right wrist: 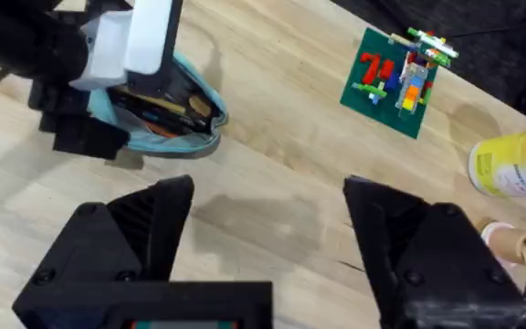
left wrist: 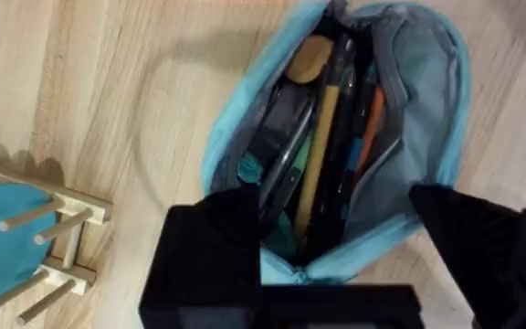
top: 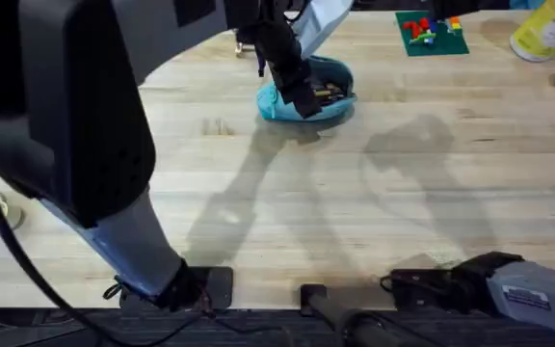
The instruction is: Unzip the bag, pick up the pens from the table one at a time and place them inside, then zip the bag closed.
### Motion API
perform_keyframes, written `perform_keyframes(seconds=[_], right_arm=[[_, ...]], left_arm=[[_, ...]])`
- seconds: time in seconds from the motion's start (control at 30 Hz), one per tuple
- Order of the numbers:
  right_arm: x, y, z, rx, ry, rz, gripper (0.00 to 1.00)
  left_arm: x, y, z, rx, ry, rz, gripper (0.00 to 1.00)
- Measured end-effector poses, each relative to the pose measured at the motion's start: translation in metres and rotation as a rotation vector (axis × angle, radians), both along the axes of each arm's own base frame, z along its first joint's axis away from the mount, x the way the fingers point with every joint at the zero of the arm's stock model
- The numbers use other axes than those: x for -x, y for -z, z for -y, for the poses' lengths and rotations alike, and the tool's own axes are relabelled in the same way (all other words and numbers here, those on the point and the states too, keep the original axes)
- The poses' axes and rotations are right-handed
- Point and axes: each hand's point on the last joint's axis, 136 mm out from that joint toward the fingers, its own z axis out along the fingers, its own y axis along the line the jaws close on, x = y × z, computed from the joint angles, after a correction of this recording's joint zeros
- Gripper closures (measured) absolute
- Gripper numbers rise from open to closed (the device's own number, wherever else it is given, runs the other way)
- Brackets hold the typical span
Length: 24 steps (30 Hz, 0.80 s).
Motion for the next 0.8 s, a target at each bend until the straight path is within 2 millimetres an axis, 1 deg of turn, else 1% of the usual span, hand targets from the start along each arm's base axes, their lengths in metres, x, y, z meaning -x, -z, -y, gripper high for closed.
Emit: perform_keyframes(seconds=[0.17,0.27,0.37,0.5,0.63,0.7,0.8], right_arm=[[0.0,0.0,0.0,0.0,0.0,0.0,0.005],[0.0,0.0,0.0,0.0,0.0,0.0,0.005],[0.0,0.0,0.0,0.0,0.0,0.0,0.005],[0.001,-0.002,0.0,-0.002,0.0,0.006,0.005],[0.006,-0.007,0.002,-0.008,0.0,0.024,0.005],[0.008,-0.011,0.003,-0.011,0.0,0.034,0.005],[0.009,-0.014,0.003,-0.016,0.0,0.047,0.006]], left_arm=[[0.008,0.0,-0.003,-0.013,0.003,-0.033,0.009],[0.013,-0.009,-0.005,-0.013,0.003,-0.033,0.009],[0.015,-0.029,-0.009,-0.004,-0.002,0.002,0.008],[0.015,-0.07,-0.017,0.031,-0.02,0.087,0.008],[0.022,-0.111,-0.041,0.051,-0.067,0.145,0.008],[0.026,-0.123,-0.057,0.052,-0.1,0.155,0.008],[0.034,-0.134,-0.082,0.043,-0.156,0.151,0.007]])
